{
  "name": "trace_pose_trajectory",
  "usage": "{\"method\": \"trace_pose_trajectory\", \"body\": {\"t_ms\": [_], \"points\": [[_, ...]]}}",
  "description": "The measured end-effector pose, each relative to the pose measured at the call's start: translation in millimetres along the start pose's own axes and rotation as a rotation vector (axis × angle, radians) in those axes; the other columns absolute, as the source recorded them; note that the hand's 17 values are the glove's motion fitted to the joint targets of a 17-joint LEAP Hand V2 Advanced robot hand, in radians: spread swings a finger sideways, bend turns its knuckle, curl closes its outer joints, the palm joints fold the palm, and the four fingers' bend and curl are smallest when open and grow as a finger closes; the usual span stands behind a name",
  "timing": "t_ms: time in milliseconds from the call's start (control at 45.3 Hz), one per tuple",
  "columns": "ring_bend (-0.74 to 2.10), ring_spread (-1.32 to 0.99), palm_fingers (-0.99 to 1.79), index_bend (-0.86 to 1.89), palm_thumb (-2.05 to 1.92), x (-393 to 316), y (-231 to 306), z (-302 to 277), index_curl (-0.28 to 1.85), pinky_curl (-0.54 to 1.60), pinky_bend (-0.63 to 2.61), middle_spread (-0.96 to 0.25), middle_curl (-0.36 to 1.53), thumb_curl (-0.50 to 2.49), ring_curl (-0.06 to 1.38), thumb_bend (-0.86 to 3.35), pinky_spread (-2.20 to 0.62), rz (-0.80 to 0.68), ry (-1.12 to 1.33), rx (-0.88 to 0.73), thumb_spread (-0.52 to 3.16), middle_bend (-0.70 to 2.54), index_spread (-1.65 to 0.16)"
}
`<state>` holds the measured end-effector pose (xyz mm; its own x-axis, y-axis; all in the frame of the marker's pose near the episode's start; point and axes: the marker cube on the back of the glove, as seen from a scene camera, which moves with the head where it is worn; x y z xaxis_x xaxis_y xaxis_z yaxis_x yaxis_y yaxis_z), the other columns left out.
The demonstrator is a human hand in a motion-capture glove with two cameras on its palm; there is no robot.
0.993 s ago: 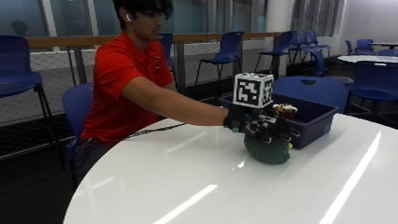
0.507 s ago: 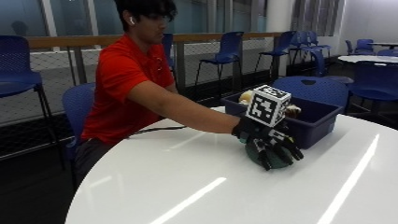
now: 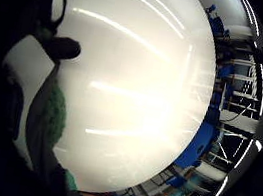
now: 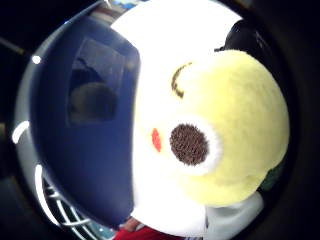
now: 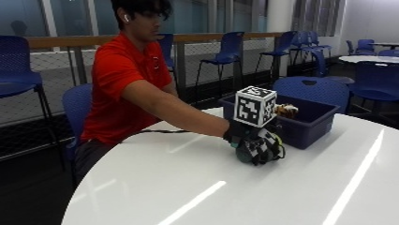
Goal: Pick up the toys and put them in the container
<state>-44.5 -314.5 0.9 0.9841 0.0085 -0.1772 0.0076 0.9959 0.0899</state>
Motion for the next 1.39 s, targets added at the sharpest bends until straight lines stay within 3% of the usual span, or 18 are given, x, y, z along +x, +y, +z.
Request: {"method": "trace_pose_trajectory", "body": {"t_ms": [132,287,529,816,1147,1213,1235,1301,1390], "points": [[0.80,-0.46,1.16,0.31,0.64,12,10,-7,0.43,0.39,0.95,-0.36,0.40,0.55,0.41,0.22,-0.40,0.031,0.007,-0.041,1.09,0.41,-0.38],[0.86,-0.50,1.14,0.39,0.69,30,20,-36,0.51,0.42,0.96,-0.40,0.46,0.64,0.46,0.22,-0.42,0.076,-0.017,-0.041,0.95,0.50,-0.38],[0.92,-0.54,1.07,0.43,0.70,32,34,-127,0.59,0.46,1.01,-0.44,0.52,0.75,0.51,0.20,-0.43,0.034,-0.010,0.058,0.80,0.54,-0.39],[0.94,-0.56,1.03,0.44,0.70,-83,58,-222,0.68,0.49,1.03,-0.47,0.59,0.85,0.55,0.18,-0.43,-0.151,-0.057,0.157,0.68,0.55,-0.40],[0.88,-0.58,0.91,0.46,0.69,-202,80,-224,0.77,0.48,1.01,-0.48,0.66,0.95,0.58,0.16,-0.43,-0.340,-0.005,0.153,0.62,0.53,-0.42],[0.81,-0.57,0.76,0.47,0.66,-202,85,-212,0.80,0.47,0.98,-0.49,0.65,0.96,0.56,0.14,-0.44,-0.519,0.020,0.095,0.66,0.49,-0.43],[0.77,-0.54,0.54,0.35,0.62,-202,86,-208,0.77,0.50,1.07,-0.48,0.62,0.94,0.55,0.12,-0.42,-0.543,0.024,0.072,0.72,0.38,-0.42],[0.66,-0.42,-0.02,0.26,0.41,-205,84,-197,0.79,0.54,1.09,-0.39,0.61,0.86,0.57,0.00,-0.31,-0.477,0.017,0.030,0.89,0.28,-0.39],[0.43,-0.28,-0.30,0.05,0.19,-212,87,-193,0.64,0.49,1.11,-0.26,0.55,0.74,0.47,-0.11,-0.19,-0.415,-0.116,0.030,0.99,0.19,-0.37]]}}
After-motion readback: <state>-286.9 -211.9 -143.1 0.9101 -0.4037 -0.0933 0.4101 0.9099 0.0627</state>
